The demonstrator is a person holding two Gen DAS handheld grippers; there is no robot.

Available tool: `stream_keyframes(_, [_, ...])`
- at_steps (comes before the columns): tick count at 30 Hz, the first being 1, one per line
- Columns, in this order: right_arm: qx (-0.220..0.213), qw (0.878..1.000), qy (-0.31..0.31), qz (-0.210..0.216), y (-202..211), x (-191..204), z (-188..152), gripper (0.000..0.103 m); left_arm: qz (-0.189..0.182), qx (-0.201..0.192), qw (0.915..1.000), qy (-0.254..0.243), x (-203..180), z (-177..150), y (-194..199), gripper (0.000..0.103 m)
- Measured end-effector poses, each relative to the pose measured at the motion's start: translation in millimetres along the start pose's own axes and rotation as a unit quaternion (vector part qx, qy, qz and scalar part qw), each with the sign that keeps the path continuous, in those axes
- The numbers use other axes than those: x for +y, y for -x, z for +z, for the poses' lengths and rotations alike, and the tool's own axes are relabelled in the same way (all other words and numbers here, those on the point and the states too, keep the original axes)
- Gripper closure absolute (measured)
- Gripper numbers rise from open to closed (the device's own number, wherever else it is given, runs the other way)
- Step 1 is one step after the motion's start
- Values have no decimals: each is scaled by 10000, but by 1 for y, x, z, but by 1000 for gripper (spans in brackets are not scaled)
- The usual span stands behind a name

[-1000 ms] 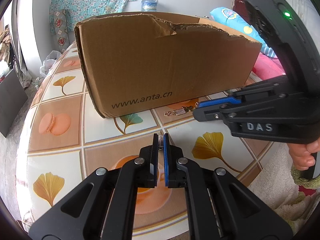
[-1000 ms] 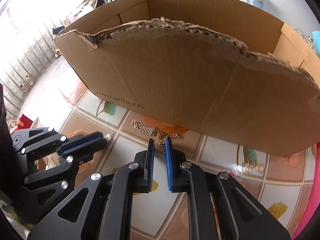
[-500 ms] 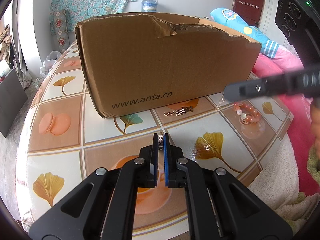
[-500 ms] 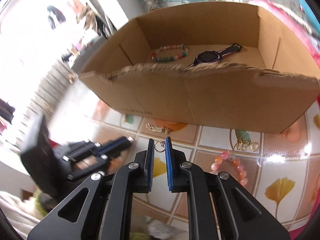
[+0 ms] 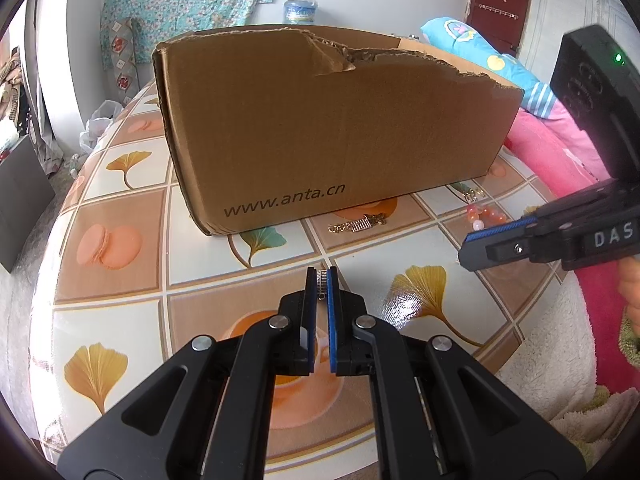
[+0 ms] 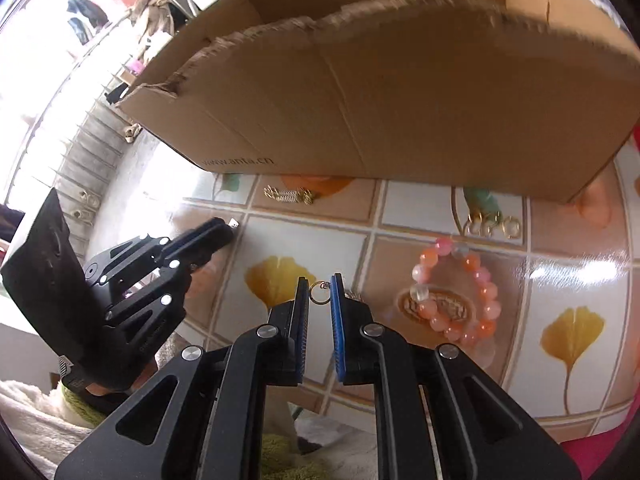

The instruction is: Organize jewelry

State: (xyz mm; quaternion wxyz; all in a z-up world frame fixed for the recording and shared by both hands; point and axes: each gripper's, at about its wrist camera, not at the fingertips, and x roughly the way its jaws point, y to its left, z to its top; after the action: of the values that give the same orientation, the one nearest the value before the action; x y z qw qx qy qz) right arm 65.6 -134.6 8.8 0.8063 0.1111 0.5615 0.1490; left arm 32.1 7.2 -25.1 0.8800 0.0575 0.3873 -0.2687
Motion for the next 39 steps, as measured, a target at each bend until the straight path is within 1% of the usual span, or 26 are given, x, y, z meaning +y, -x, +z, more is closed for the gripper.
stream_keyframes(5, [-406, 9986, 319, -122, 20, 16, 1, 92, -2, 5, 10000, -9, 0, -1, 0, 99])
stream_keyframes(7, [-468, 9979, 430, -143, 19, 25, 2, 92, 0, 3, 10000, 3, 0, 0, 0, 99])
stream_keyframes(9, [-377, 9976, 528, -248, 19, 24, -6, 91, 5, 1, 10000, 2, 0, 0, 0, 99])
stream_keyframes(12, [-2, 9969, 676, -396, 4, 25, -17, 90, 4, 1, 10000, -3, 0, -1, 0, 99])
stream_keyframes(13, [55, 9967, 686, -421, 1, 25, -20, 87, 3, 2, 10000, -7, 0, 0, 0, 99])
stream_keyframes(14, [77, 9967, 677, -437, 1, 25, -22, 77, 4, 4, 10000, -9, -1, 0, 0, 99])
stream_keyframes(15, [70, 9968, 672, -427, 2, 24, -23, 70, 4, 5, 10000, -14, -1, -1, 0, 99])
stream_keyframes(17, [17, 9969, 686, -385, 6, 25, -26, 69, 9, 5, 10000, -23, -1, -1, 0, 99])
stream_keyframes(21, [-209, 9973, 556, -422, 19, 19, -22, 69, 3, 0, 10000, -16, -1, -1, 1, 99])
stream_keyframes(25, [-305, 9978, 304, -499, 14, 6, -11, 69, 3, 1, 10000, -14, -1, -1, 1, 99])
stream_keyframes(26, [-297, 9977, 305, -527, 11, 6, -10, 71, 1, 3, 10000, -21, 0, -1, 1, 99])
stream_keyframes(27, [-277, 9976, 330, -549, 7, 5, -7, 76, 0, 4, 10000, -22, 0, -1, 1, 99])
stream_keyframes(30, [-217, 9960, 459, -730, -3, 11, -6, 84, -5, 3, 10000, -23, 0, -1, 1, 99])
stream_keyframes(32, [-186, 9950, 506, -842, -9, 13, -6, 87, -7, 0, 10000, -24, -1, -1, 1, 99])
stream_keyframes(35, [-164, 9936, 597, -941, -14, 17, -6, 88, -4, -1, 10000, -16, -1, -1, 1, 99])
stream_keyframes(39, [-161, 9875, 928, -1262, -21, 32, -7, 90, -17, -12, 10000, -8, -1, -2, 1, 99])
